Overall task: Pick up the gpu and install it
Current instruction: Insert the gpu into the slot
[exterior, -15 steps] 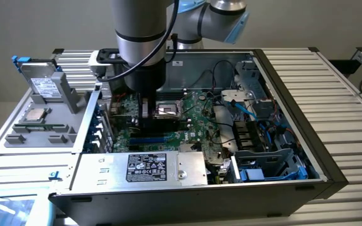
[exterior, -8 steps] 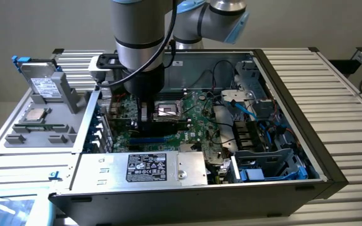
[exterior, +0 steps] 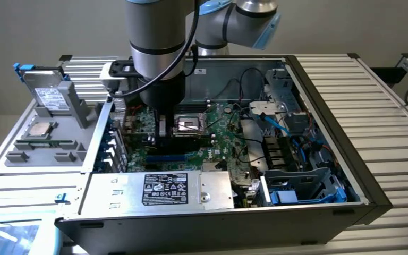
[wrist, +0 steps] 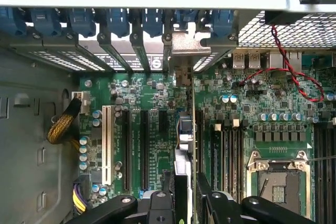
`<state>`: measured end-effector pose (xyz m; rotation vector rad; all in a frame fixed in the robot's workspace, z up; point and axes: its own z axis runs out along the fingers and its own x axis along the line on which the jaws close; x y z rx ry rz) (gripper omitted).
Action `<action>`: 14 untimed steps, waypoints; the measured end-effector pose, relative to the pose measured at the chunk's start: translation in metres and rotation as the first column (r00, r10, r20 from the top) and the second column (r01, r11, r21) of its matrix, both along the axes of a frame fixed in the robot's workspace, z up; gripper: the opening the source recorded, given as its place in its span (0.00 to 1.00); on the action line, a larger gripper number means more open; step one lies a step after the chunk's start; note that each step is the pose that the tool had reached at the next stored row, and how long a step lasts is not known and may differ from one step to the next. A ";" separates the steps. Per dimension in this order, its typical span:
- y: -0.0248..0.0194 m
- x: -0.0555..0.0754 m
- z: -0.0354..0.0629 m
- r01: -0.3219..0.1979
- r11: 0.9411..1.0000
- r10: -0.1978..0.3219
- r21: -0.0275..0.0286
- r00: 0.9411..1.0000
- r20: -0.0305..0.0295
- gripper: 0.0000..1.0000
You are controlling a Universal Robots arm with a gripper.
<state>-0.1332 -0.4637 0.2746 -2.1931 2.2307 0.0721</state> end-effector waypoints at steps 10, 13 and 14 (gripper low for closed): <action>0.0000 0.000 -0.0016 0.000 1.000 0.000 -0.007 1.000 -0.003 0.28; 0.0001 -0.002 -0.0051 0.001 1.000 -0.001 -0.007 1.000 -0.003 0.28; 0.0000 -0.002 -0.0060 0.002 1.000 -0.002 -0.007 1.000 -0.004 0.28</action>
